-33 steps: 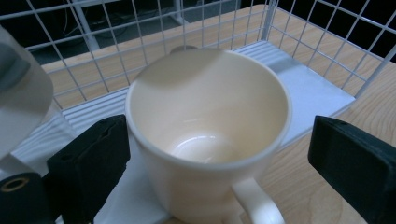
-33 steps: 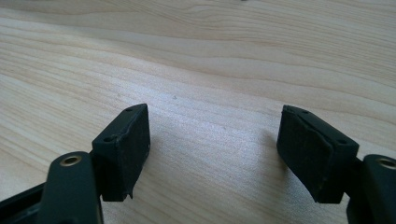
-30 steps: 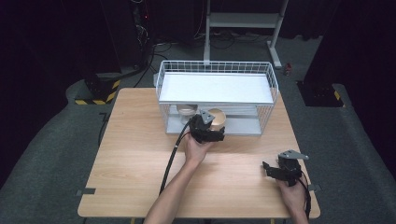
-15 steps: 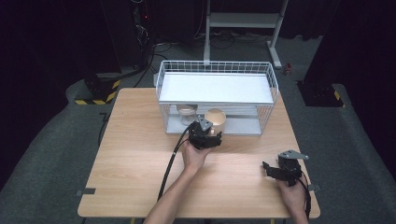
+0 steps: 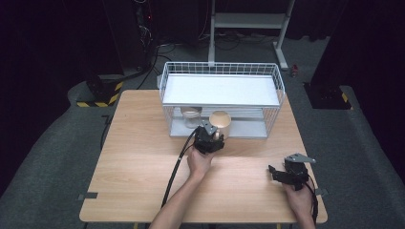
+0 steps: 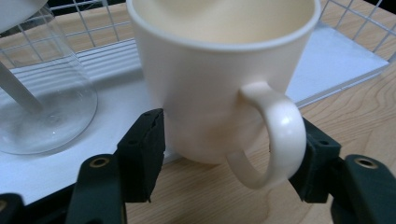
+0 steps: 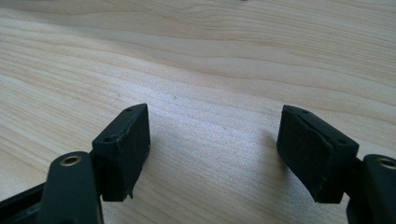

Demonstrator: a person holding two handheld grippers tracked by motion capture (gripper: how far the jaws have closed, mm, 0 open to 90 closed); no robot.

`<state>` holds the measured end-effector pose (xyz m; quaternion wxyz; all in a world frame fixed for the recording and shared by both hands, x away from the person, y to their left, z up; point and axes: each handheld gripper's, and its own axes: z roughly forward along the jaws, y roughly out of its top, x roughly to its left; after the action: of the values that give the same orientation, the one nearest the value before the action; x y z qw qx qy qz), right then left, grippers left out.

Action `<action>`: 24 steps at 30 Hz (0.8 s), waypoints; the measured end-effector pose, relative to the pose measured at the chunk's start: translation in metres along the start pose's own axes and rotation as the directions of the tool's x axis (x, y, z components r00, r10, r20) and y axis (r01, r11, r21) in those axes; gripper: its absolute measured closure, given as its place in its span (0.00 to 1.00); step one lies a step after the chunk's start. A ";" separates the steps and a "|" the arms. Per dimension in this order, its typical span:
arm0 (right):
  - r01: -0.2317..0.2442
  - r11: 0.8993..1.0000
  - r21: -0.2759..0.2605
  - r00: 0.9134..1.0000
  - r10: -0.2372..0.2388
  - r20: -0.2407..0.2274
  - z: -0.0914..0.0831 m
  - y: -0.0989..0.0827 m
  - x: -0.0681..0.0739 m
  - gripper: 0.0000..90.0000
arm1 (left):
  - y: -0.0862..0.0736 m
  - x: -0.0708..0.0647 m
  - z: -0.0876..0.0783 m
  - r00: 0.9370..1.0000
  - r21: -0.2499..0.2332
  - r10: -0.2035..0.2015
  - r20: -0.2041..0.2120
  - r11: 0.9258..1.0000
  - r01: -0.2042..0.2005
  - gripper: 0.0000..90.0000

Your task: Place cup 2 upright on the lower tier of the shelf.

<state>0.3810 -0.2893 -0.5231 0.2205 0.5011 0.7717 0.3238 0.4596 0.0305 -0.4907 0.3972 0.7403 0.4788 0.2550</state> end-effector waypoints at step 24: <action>0.001 1.000 0.000 1.000 -0.001 -0.002 0.000 0.000 0.000 0.29 | 0.017 0.008 0.030 0.999 0.045 -0.013 -0.033 0.999 0.014 0.49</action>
<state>0.3808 -0.2892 -0.5231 0.2199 0.5006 0.7720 0.3242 0.4946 0.0238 -0.4937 0.3740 0.7415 0.4960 0.2535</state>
